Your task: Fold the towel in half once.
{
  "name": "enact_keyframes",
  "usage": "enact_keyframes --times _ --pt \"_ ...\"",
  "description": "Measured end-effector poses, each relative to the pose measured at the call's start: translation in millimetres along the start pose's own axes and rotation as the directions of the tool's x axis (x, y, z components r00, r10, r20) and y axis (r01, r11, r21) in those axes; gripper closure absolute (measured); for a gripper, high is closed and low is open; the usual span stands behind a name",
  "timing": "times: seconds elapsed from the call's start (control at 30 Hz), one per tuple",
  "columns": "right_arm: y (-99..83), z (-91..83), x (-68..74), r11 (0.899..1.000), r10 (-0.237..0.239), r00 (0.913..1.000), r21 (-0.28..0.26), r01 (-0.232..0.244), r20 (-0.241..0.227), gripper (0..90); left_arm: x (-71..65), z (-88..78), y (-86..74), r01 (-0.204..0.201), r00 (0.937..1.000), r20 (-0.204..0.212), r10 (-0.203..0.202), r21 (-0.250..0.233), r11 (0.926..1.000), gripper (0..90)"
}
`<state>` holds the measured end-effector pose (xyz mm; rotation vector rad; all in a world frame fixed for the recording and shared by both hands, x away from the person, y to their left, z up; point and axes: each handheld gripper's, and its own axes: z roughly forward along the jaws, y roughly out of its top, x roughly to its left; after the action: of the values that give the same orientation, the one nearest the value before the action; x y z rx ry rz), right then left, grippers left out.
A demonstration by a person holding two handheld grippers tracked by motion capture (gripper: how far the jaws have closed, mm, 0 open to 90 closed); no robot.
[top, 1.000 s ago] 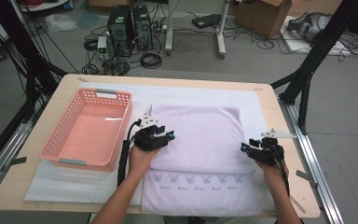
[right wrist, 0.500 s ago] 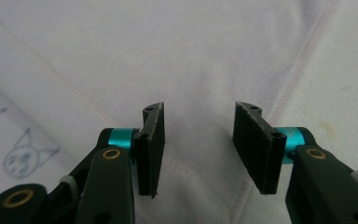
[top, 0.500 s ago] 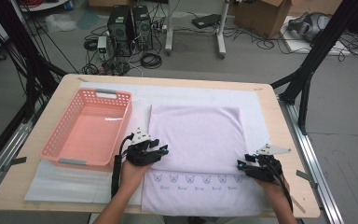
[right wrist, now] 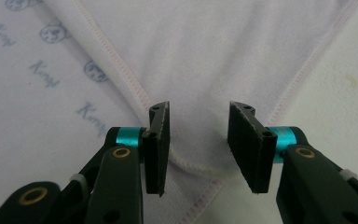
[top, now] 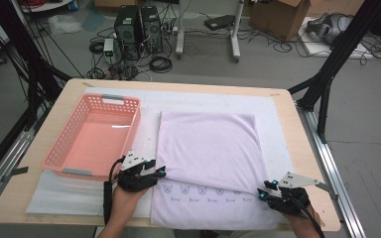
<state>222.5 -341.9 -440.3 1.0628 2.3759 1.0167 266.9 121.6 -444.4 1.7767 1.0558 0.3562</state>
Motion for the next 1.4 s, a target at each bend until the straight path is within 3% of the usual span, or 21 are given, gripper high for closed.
enact_keyframes --times 0.1,0.13,0.17,0.27,0.33,0.43,0.6,0.67,0.87,1.03,1.23,1.4 --pt "-1.4 -1.2 -4.6 0.998 0.056 0.9954 -0.014 -0.057 -0.078 59.8 3.2 -2.2 3.2 0.007 1.0000 -0.003 -0.007 -0.022 0.9997 51.6" --pt "-2.2 -1.6 -7.0 0.995 0.083 0.9929 -0.038 -0.087 -0.085 59.3 4.3 -0.7 5.6 0.001 1.0000 -0.005 -0.002 -0.023 0.9997 52.4" --pt "-2.2 -1.6 -7.0 0.995 0.083 0.9929 -0.038 -0.087 -0.085 59.3 5.2 1.5 7.8 0.001 1.0000 0.001 -0.001 -0.024 0.9997 52.4" --pt "-0.6 -3.9 -10.5 0.988 0.120 0.9892 -0.085 -0.127 -0.084 57.8 2.9 10.6 11.3 -0.005 0.9990 0.044 0.006 -0.012 0.9999 55.6" --pt "2.8 -3.8 -9.2 0.987 0.115 0.9903 -0.104 -0.123 -0.077 57.3 -3.7 22.0 9.4 -0.026 0.9964 0.082 0.023 0.035 0.9991 55.2" --pt "4.7 -1.8 -8.2 0.987 0.112 0.9921 -0.109 -0.118 -0.057 56.5 -6.9 27.7 7.6 -0.034 0.9961 0.084 0.029 0.059 0.9977 53.6" --pt "4.4 2.1 -7.3 0.988 0.117 0.9919 -0.096 -0.121 -0.050 57.7 -8.7 30.4 6.8 -0.045 0.9973 0.062 0.039 0.097 0.9942 71.5" --pt "3.7 2.3 -5.5 0.989 0.116 0.9921 -0.090 -0.120 -0.046 57.7 -12.2 29.3 5.7 -0.079 0.9955 0.061 0.072 0.116 0.9902 78.0" --pt "1.1 -4.4 -1.3 0.986 0.128 0.9911 -0.102 -0.131 -0.039 57.7 -18.8 14.3 -3.2 -0.108 0.9911 0.091 0.098 0.111 0.9879 74.7" --pt "-5.2 -8.4 8.0 0.988 0.119 0.9921 -0.097 -0.123 -0.040 58.0 -25.2 -1.0 -14.7 -0.089 0.9928 0.090 0.080 0.111 0.9898 65.0" --pt "-15.2 -22.2 25.5 0.987 0.119 0.9923 -0.104 -0.122 -0.032 58.2 -36.8 -20.0 -28.7 -0.101 0.9915 0.093 0.091 0.110 0.9888 62.6" --pt "-23.8 -32.4 33.5 0.984 0.135 0.9908 -0.115 -0.135 -0.008 58.1 -42.0 -35.1 -36.6 -0.079 0.9945 0.077 0.071 0.104 0.9915 57.0"
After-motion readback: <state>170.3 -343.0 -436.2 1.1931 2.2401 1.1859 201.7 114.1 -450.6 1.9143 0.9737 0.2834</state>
